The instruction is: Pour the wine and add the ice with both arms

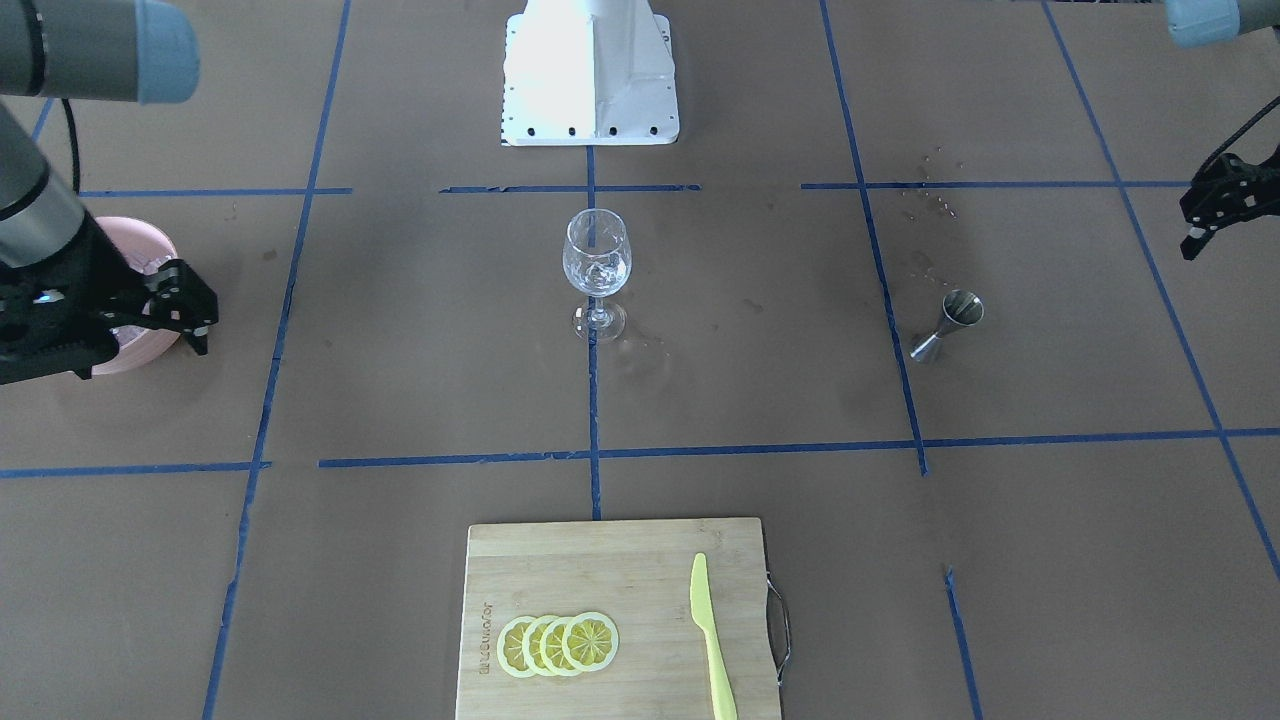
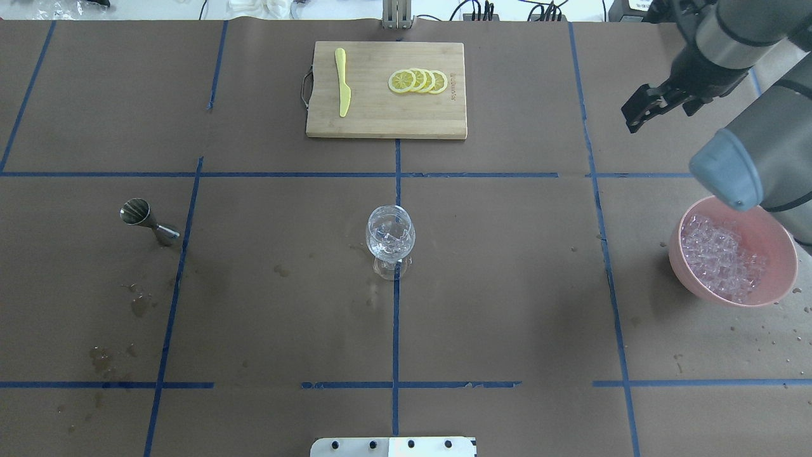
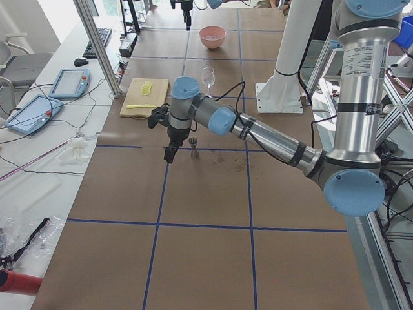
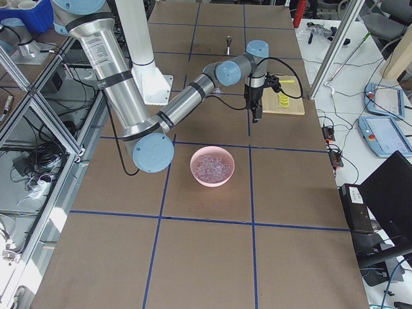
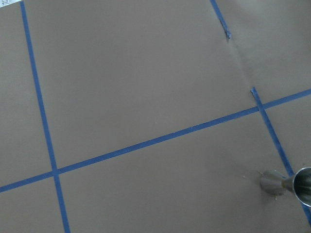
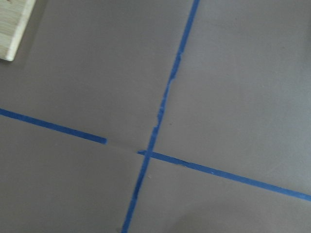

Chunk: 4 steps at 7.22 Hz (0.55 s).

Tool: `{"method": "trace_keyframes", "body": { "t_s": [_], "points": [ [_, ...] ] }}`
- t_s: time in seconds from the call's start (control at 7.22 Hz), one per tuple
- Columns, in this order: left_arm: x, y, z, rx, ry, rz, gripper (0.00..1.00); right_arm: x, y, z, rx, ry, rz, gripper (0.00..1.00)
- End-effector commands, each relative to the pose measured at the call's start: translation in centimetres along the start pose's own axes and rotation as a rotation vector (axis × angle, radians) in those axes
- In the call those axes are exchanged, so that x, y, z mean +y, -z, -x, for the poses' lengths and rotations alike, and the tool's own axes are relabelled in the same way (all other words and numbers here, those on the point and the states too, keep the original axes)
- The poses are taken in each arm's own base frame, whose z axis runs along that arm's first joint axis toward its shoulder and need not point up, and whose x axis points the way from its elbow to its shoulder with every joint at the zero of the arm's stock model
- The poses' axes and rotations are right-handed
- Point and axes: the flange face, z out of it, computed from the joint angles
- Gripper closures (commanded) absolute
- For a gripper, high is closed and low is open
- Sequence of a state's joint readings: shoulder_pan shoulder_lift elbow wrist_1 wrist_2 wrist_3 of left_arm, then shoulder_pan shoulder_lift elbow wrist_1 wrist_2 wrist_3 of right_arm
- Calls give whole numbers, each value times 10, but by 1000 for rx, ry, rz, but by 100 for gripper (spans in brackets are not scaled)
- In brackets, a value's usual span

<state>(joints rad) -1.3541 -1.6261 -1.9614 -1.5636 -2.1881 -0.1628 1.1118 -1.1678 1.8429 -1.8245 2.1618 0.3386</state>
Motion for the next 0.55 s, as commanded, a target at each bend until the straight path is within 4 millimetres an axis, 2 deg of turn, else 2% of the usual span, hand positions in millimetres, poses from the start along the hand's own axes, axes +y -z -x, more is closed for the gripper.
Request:
{"method": "trace_keyframes", "body": {
  "t_s": [0.0, 0.14, 0.28, 0.42],
  "points": [
    [-10, -9, 72, 13, 71, 79, 0, 14, -1, -122, -73, 15, 46, 0],
    [0, -23, 95, 95, 127, 111, 0, 24, -2, -183, -116, -3, 55, 0],
    [7, -27, 104, 98, 110, 122, 0, 39, -5, -238, -152, -18, 57, 0],
    [17, -32, 124, 93, 136, 133, 0, 57, -12, -279, -152, -56, 70, 0]
  ]
}}
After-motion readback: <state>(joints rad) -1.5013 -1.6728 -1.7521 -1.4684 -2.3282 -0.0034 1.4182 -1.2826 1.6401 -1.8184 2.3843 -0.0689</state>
